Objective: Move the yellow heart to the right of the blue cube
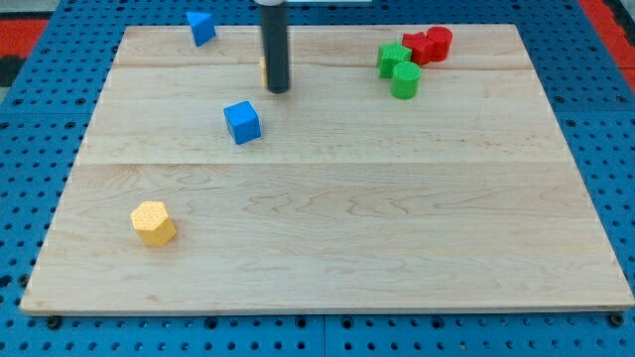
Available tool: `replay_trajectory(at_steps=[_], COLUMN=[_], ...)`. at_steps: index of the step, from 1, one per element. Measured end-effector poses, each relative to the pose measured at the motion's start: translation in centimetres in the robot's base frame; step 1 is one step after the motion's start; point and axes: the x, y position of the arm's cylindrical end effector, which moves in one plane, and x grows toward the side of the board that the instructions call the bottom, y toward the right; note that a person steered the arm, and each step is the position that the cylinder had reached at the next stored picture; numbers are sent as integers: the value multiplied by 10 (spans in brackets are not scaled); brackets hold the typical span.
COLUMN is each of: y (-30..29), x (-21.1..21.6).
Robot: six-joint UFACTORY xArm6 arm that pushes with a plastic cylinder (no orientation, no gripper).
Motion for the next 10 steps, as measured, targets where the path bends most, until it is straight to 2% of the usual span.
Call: replay_trajectory(at_steps=[1, 2, 3, 4, 6, 7, 8, 9, 10], y=[-26, -37, -17, -19, 43, 34, -49, -60, 10], x=[64, 88, 96, 124, 157, 171, 173, 172, 137])
